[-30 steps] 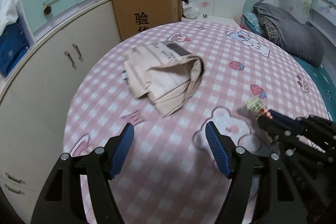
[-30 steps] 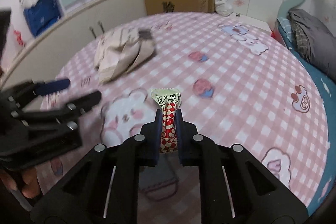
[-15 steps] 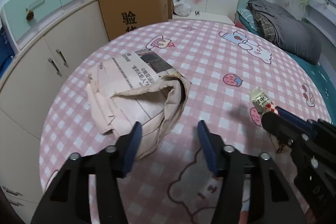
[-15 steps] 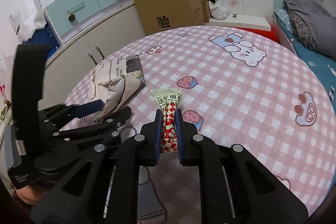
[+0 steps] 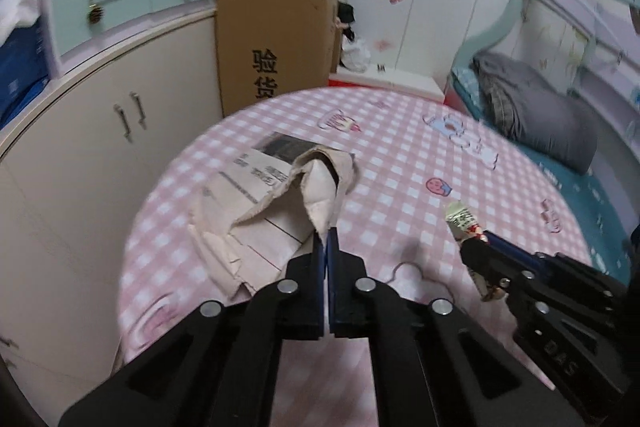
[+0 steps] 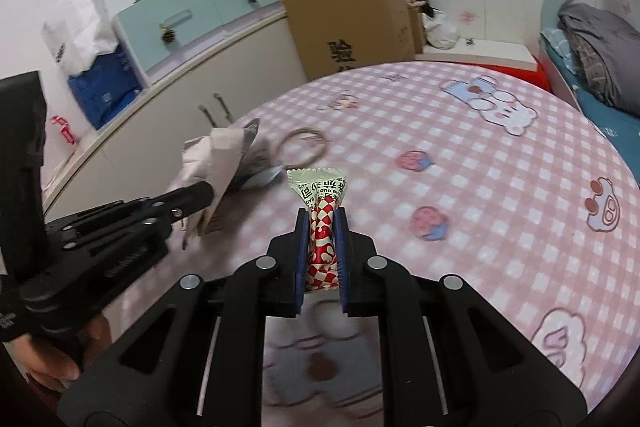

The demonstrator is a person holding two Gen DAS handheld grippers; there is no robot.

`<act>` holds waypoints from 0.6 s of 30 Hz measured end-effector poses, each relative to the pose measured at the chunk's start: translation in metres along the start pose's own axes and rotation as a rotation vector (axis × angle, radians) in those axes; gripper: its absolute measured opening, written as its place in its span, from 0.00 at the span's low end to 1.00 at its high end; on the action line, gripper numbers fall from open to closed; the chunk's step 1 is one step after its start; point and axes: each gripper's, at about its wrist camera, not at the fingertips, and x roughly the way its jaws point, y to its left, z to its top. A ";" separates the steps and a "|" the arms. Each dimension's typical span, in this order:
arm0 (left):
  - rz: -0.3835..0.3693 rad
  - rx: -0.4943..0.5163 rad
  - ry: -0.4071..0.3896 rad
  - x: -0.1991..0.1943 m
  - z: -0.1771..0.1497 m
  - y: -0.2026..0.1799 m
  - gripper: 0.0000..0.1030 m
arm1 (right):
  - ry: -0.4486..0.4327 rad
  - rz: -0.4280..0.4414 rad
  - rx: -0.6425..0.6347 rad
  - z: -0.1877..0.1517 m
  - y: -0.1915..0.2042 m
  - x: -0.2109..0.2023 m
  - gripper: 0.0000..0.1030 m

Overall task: Collect trash
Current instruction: 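Grasp the folded paper bag with the left tool, then carry the paper bag and wrapper to the wastebasket and open both tools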

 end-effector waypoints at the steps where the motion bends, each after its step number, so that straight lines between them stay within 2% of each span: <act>1: 0.001 -0.018 -0.014 -0.012 -0.003 0.009 0.01 | -0.002 0.009 -0.008 -0.001 0.008 -0.002 0.13; 10: 0.053 -0.135 -0.090 -0.091 -0.031 0.081 0.01 | -0.001 0.126 -0.087 -0.016 0.097 -0.016 0.13; 18: 0.133 -0.239 -0.044 -0.114 -0.076 0.154 0.01 | 0.074 0.215 -0.181 -0.042 0.184 0.001 0.13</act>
